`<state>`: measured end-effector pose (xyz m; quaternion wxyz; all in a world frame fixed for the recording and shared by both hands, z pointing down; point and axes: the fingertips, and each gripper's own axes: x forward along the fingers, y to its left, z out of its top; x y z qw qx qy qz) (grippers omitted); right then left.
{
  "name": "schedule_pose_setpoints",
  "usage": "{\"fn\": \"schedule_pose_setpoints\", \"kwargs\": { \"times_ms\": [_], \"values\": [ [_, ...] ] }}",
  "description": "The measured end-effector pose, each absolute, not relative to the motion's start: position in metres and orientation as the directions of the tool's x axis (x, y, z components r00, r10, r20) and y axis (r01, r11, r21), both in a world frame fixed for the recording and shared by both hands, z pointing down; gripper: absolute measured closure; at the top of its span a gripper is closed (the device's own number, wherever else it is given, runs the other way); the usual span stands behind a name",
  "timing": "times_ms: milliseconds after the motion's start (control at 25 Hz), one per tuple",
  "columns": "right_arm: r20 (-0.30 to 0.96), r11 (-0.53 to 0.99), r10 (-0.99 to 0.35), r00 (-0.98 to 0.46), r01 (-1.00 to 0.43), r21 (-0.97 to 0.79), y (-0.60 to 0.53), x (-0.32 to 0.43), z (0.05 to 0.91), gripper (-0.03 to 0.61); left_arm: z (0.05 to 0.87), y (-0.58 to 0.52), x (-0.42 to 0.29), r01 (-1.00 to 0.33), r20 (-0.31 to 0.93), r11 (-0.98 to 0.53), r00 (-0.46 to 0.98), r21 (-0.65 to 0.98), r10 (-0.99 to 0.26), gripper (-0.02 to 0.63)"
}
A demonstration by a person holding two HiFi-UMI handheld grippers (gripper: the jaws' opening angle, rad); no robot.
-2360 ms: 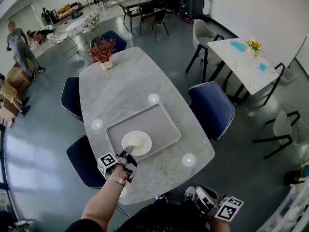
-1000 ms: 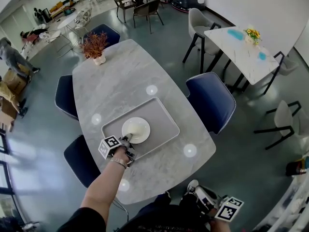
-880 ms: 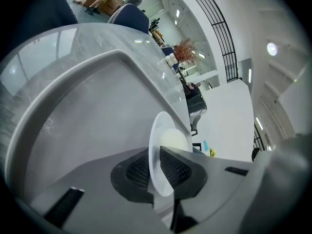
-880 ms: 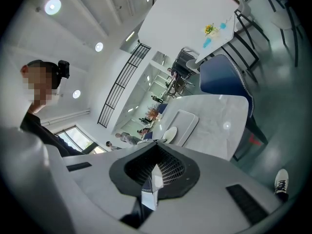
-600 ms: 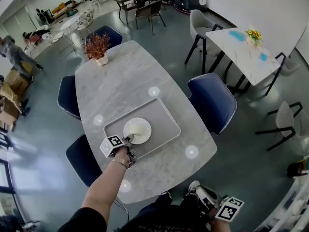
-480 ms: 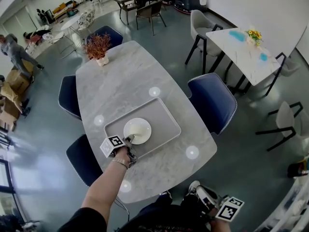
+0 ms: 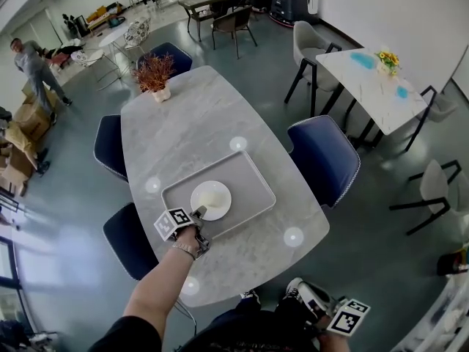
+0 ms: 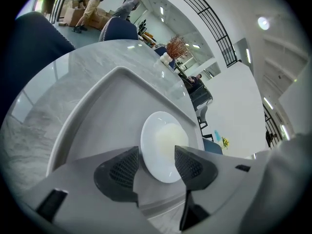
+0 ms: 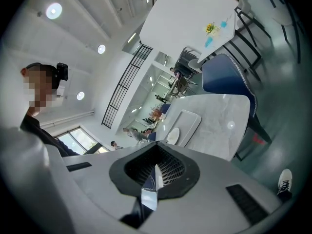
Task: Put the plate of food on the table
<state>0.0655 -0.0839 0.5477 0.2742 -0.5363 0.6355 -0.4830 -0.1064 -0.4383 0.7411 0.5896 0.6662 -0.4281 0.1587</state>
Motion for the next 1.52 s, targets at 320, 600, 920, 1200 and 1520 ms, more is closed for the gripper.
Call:
{"fn": "schedule_pose_setpoints", "kwargs": {
  "times_ms": [320, 600, 920, 1200, 1520],
  "values": [
    [0.143, 0.015, -0.929, -0.341, -0.423, -0.906, -0.093, 0.069, 0.541, 0.568, 0.699, -0.431, -0.125, -0.704, 0.595, -0.064, 0.642, 0.707, -0.483, 0.490],
    [0.080, 0.175, -0.846, -0.527, -0.416, -0.892, -0.101, 0.078, 0.528, 0.568, 0.613, -0.364, -0.122, -0.494, 0.312, -0.265, 0.798, 0.828, -0.515, 0.606],
    [0.031, 0.361, -0.669, -0.743, -0.361, -0.860, -0.067, 0.092, 0.507, 0.568, 0.534, -0.190, -0.065, -0.358, 0.153, -0.589, 0.917, 0.725, -0.369, 0.606],
    [0.016, 0.426, -0.483, -0.875, -0.251, -0.869, -0.018, 0.080, 0.519, 0.568, 0.530, -0.049, -0.018, -0.345, 0.169, -0.588, 0.927, 0.732, -0.334, 0.606],
    [0.018, 0.437, -0.372, -0.928, -0.192, -0.879, 0.023, 0.052, 0.525, 0.568, 0.528, 0.051, -0.008, -0.306, 0.160, -0.549, 0.941, 0.778, -0.298, 0.606]
  ]
}}
